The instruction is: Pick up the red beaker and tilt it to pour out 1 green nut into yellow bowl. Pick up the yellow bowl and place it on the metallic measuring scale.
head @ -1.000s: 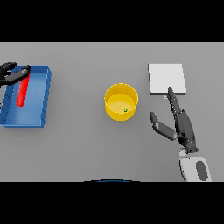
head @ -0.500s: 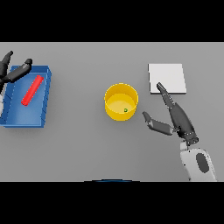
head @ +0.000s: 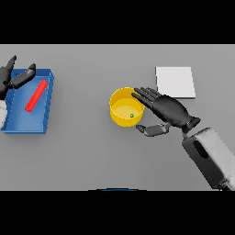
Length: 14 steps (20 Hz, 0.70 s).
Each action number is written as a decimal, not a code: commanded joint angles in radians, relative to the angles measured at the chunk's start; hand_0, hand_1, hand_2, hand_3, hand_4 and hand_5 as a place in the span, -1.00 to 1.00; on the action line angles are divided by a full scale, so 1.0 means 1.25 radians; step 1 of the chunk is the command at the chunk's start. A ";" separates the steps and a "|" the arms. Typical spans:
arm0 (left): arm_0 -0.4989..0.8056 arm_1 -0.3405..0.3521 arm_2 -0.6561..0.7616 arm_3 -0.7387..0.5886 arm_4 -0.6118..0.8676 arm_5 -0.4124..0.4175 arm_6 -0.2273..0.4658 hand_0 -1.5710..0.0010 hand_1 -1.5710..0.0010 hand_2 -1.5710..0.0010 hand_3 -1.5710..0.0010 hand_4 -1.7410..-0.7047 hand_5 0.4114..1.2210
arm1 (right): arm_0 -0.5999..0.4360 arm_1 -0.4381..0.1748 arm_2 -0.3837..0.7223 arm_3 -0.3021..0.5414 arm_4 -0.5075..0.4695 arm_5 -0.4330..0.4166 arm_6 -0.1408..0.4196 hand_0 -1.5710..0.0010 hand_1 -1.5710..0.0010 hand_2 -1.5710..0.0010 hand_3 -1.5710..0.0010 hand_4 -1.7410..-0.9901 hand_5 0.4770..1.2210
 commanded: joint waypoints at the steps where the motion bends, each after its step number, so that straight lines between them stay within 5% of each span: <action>1: -0.001 0.003 0.002 0.002 0.001 -0.003 0.004 1.00 1.00 1.00 1.00 0.80 -0.32 | -0.026 -0.004 0.017 0.023 0.019 0.006 -0.012 1.00 1.00 1.00 1.00 0.53 -0.56; 7: 0.015 0.017 0.013 -0.013 0.015 -0.014 -0.001 1.00 1.00 1.00 1.00 0.80 -0.30 | -0.132 -0.004 0.100 0.140 0.084 0.054 -0.081 1.00 1.00 1.00 1.00 0.56 -0.56; 14: 0.014 0.019 0.011 -0.008 0.008 -0.015 -0.009 1.00 1.00 1.00 1.00 0.80 -0.29 | -0.230 0.031 0.172 0.250 0.124 0.130 -0.082 1.00 1.00 1.00 1.00 0.54 -0.48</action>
